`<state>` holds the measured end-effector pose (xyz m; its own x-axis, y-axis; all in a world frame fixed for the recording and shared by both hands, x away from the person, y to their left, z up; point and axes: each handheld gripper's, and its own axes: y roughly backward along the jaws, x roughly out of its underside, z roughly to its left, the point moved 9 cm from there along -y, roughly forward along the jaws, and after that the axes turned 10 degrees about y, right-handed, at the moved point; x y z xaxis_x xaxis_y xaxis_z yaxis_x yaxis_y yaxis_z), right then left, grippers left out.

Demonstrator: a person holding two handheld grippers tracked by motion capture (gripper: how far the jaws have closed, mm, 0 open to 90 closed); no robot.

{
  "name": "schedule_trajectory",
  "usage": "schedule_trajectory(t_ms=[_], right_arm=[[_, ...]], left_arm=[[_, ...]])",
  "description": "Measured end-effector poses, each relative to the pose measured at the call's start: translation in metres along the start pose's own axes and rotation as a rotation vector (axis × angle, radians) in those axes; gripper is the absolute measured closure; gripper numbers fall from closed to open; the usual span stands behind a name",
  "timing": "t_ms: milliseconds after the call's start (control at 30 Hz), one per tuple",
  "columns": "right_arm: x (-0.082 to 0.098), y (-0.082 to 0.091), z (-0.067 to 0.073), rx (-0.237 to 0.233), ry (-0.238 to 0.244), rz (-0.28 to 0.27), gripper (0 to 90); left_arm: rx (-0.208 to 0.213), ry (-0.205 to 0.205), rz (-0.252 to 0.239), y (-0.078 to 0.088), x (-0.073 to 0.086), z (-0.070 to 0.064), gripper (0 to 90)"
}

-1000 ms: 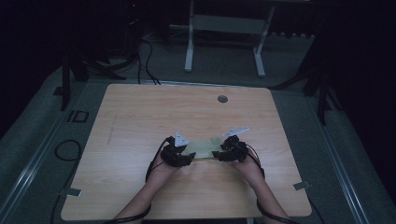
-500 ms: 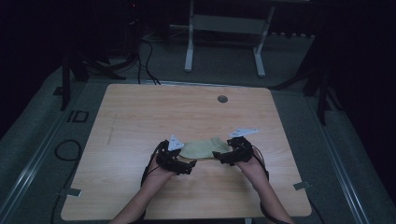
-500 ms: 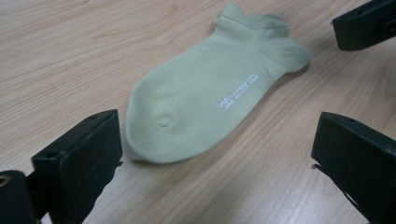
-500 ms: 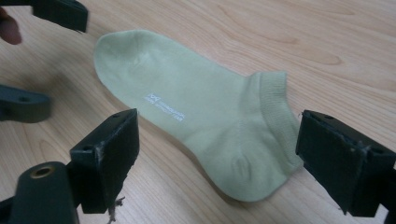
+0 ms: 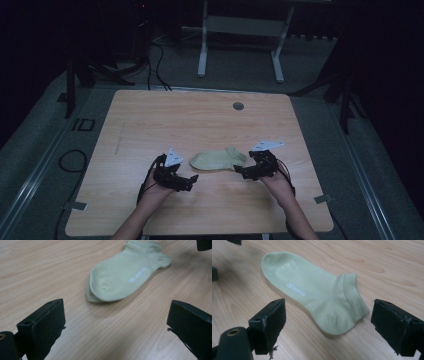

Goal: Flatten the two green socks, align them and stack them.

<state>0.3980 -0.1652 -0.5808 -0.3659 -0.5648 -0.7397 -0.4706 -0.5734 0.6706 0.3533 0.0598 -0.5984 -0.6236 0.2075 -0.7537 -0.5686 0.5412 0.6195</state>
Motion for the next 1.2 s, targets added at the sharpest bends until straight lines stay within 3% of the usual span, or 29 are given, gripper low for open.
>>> schedule_trajectory(t_ms=[100,200,333,500,667,933,1200], right_arm=[[0.005,0.004,-0.001,0.005,0.005,0.007,12.8],[0.01,0.008,-0.003,0.018,0.0,0.006,12.8],[0.015,0.012,-0.005,0.023,-0.008,0.002,12.8],[0.023,0.02,-0.011,0.04,-0.017,-0.005,13.1],[0.026,0.028,-0.017,0.06,-0.03,-0.034,13.8],[0.04,0.044,-0.027,0.097,-0.031,-0.027,13.7],[0.054,0.059,-0.038,0.14,-0.058,-0.025,13.7]], left_arm=[[0.0,-0.003,-0.004,0.006,0.005,0.003,2.0],[-0.001,0.019,-0.014,0.013,0.008,0.007,2.0],[-0.042,0.011,-0.024,0.022,0.014,0.016,2.0],[-0.045,0.03,-0.025,0.032,0.022,0.022,2.0],[-0.058,0.031,-0.058,0.042,0.027,0.026,2.0],[-0.05,0.058,-0.063,0.059,0.04,0.035,2.0],[-0.102,0.078,-0.069,0.073,0.053,0.053,2.0]])
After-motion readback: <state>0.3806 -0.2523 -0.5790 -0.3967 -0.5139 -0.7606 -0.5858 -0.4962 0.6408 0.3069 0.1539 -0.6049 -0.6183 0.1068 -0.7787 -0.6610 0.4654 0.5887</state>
